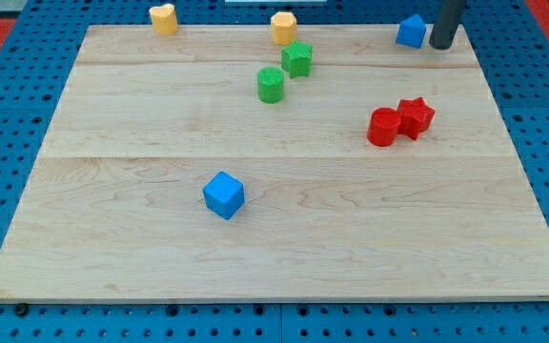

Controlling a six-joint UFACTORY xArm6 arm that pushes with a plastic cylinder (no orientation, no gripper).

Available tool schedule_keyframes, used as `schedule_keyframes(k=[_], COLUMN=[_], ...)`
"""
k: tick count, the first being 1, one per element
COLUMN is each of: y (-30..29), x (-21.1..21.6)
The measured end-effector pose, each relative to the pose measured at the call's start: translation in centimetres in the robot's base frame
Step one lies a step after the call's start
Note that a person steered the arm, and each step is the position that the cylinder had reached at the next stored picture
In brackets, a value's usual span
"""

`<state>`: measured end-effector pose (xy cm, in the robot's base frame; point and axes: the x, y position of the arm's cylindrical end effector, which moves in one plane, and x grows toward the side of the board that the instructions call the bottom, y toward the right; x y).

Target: Push the green circle to the center left of the board

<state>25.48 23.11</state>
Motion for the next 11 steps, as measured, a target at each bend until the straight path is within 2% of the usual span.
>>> schedule_keyframes(k=[2,3,5,7,9,10,11], y=[-11.3,-17.9,-27.6,-32.9,-34.1,-39.5,-43.2], x=[4.0,4.5,7.0,12.4,16.3,17.5,16.9])
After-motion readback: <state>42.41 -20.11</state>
